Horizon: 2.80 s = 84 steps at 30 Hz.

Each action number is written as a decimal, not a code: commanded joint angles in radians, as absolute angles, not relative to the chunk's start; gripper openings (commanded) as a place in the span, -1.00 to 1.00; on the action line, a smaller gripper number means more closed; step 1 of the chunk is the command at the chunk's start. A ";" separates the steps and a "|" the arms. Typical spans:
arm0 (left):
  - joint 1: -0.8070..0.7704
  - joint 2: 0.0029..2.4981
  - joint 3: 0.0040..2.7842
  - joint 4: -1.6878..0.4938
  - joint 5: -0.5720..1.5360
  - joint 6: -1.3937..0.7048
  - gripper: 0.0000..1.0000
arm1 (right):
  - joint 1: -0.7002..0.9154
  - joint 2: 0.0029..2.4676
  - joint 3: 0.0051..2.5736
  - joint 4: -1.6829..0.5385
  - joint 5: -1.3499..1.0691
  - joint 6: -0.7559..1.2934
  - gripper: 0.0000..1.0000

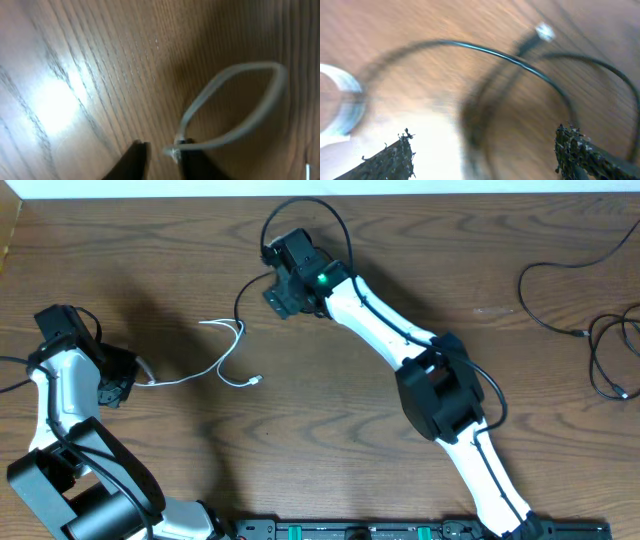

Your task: Untangle cables

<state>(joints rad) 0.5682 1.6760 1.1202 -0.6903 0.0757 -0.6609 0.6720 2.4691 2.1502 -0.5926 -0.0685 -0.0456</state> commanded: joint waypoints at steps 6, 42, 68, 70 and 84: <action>0.569 1.678 1.114 -0.685 0.146 -0.667 0.61 | 0.694 2.432 2.177 -0.594 -0.419 -0.065 0.82; 0.360 1.679 1.114 -0.533 0.321 -0.355 0.65 | 0.779 2.491 2.157 -0.606 -0.175 0.004 0.39; 0.360 1.679 1.114 -0.532 0.321 -0.355 0.65 | 0.785 2.506 2.013 -0.534 -0.117 -0.024 -0.45; 0.360 1.679 1.114 -0.532 0.321 -0.356 0.65 | 0.782 2.506 2.019 -0.501 -0.097 -0.024 -0.54; 0.360 1.679 1.114 -0.532 0.322 -0.356 0.65 | 0.781 2.506 2.038 -0.411 -0.237 0.046 -0.46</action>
<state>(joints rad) 0.3595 1.6760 1.1202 -0.5335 0.3164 -0.3679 0.7803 2.4973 2.0258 -0.4175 -0.1581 0.0002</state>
